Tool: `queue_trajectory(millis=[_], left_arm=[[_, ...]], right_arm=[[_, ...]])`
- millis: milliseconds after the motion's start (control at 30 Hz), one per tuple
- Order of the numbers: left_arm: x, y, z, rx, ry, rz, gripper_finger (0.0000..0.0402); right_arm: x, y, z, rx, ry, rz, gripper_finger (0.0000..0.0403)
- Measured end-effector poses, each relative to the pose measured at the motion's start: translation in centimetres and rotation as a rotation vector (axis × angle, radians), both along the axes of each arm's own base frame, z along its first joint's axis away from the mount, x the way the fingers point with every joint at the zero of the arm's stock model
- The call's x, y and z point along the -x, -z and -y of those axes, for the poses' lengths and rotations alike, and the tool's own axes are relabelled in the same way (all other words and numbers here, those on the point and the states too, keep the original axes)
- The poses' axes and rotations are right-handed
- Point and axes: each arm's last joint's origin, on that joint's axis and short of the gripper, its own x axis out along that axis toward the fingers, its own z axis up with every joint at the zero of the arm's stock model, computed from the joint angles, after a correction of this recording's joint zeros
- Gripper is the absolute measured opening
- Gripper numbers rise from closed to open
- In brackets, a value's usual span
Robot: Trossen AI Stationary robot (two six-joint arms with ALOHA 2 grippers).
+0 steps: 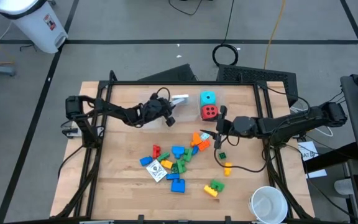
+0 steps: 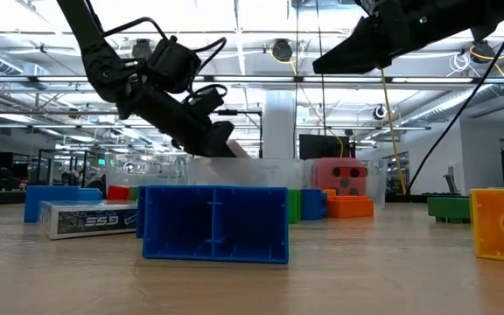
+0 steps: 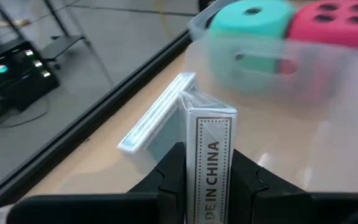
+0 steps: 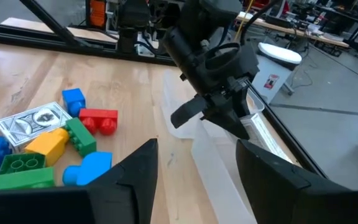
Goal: Pick & Place Toys
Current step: Put the brown deck of cards into the middle transparent bin, then put the black deck of cards into the middle transparent bin
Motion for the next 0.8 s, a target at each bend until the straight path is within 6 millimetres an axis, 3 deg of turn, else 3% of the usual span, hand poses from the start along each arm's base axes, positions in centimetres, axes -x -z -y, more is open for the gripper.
queue_trajectory(millis=[133, 400, 800], left_arm=[[-0.18, -0.18, 0.16, -0.004, 0.067, 0.014, 0.0072], [-0.13, -0.15, 0.07, -0.063, 0.075, -0.028, 0.0152], [0.36, -0.22, -0.49, -0.173, -0.164, -0.092, 0.0169]], right_arm=[[0.0, 0.0, -0.01, 0.0, -0.001, 0.0, 0.0183], [0.0, 0.0, 0.0, 0.0, -0.001, 0.0, 0.018], [0.01, 0.04, -0.01, 0.0, -0.001, -0.005, 0.0177]])
